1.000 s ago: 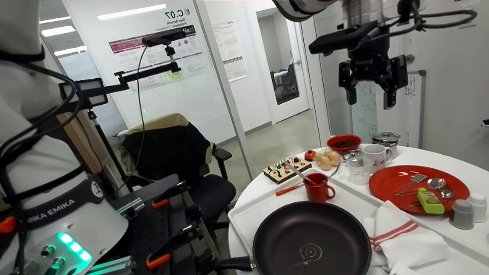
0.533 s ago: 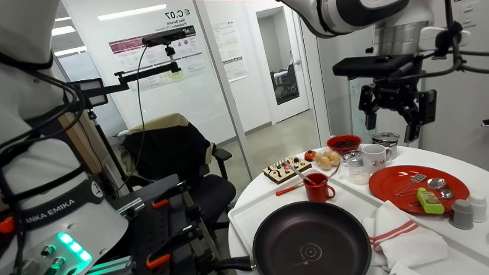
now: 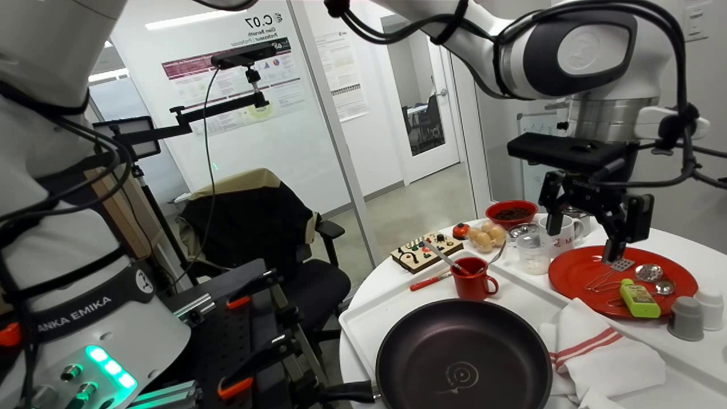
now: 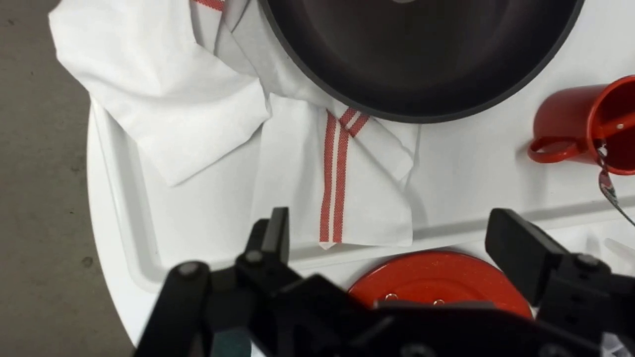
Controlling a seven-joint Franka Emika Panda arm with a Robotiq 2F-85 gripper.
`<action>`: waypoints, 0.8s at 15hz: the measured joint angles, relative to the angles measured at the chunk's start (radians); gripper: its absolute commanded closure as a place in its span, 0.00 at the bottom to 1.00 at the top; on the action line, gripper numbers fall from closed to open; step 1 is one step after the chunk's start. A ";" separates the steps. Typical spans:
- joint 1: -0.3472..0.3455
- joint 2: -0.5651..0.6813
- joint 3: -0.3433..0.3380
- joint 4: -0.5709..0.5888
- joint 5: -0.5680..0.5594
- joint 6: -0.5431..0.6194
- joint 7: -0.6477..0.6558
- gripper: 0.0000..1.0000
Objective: Use the right white towel farthest from you to wipe the pan
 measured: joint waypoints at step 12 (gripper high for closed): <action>-0.032 0.110 0.009 0.092 0.006 0.126 0.011 0.00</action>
